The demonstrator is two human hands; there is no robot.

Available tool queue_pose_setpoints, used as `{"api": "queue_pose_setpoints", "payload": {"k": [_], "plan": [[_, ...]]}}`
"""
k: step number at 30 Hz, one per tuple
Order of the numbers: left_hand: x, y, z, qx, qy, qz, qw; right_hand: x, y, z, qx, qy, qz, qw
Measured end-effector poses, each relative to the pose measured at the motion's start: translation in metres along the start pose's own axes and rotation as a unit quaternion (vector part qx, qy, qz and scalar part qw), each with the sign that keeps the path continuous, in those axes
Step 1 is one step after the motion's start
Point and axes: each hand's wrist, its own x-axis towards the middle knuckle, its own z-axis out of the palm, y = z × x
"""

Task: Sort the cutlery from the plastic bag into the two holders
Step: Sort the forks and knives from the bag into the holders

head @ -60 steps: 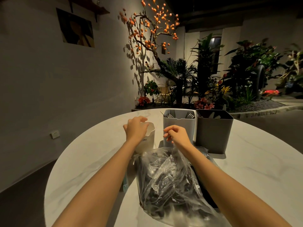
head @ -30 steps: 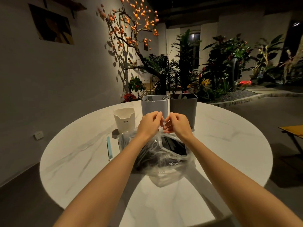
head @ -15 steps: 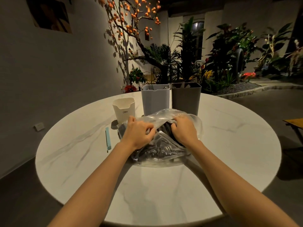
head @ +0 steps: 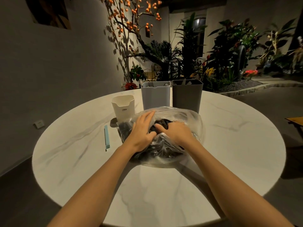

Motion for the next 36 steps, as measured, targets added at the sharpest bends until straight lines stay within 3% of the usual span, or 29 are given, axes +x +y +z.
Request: {"api": "queue_pose_setpoints", "payload": {"k": [5,10,13,17,19,21,23,27,32,36], "plan": [[0.007,-0.002,0.005,-0.038,-0.003,0.024,0.999,0.017,0.001,-0.011,0.079,-0.038,0.017,0.996],[0.004,0.0,0.007,-0.038,0.008,0.052,0.998,0.021,0.001,-0.013,0.007,-0.052,0.048,0.997],[0.002,0.002,0.006,0.027,0.073,0.066,0.995,0.024,0.009,-0.016,0.029,-0.072,0.058,0.995],[0.003,0.002,0.005,0.096,0.208,0.162,0.96,0.022,0.02,-0.022,0.044,-0.078,0.067,0.994],[0.003,0.003,0.004,0.096,0.223,0.207,0.948,0.02,0.018,-0.019,0.06,-0.084,0.066,0.992],[0.002,0.006,0.004,0.084,0.185,0.219,0.954,0.018,0.013,-0.017,0.054,-0.093,0.056,0.993],[-0.001,0.01,0.004,0.036,0.146,0.195,0.969,0.018,0.008,-0.015,0.033,-0.1,0.053,0.993],[-0.005,0.011,0.004,-0.028,0.16,0.142,0.976,0.017,0.004,-0.014,0.001,-0.093,0.058,0.994],[-0.004,0.007,0.006,-0.002,0.155,0.049,0.987,0.012,0.011,-0.027,0.018,-0.098,0.04,0.994],[-0.002,0.006,0.005,0.032,0.133,0.03,0.99,0.008,0.014,-0.033,0.04,-0.117,0.041,0.991]]}}
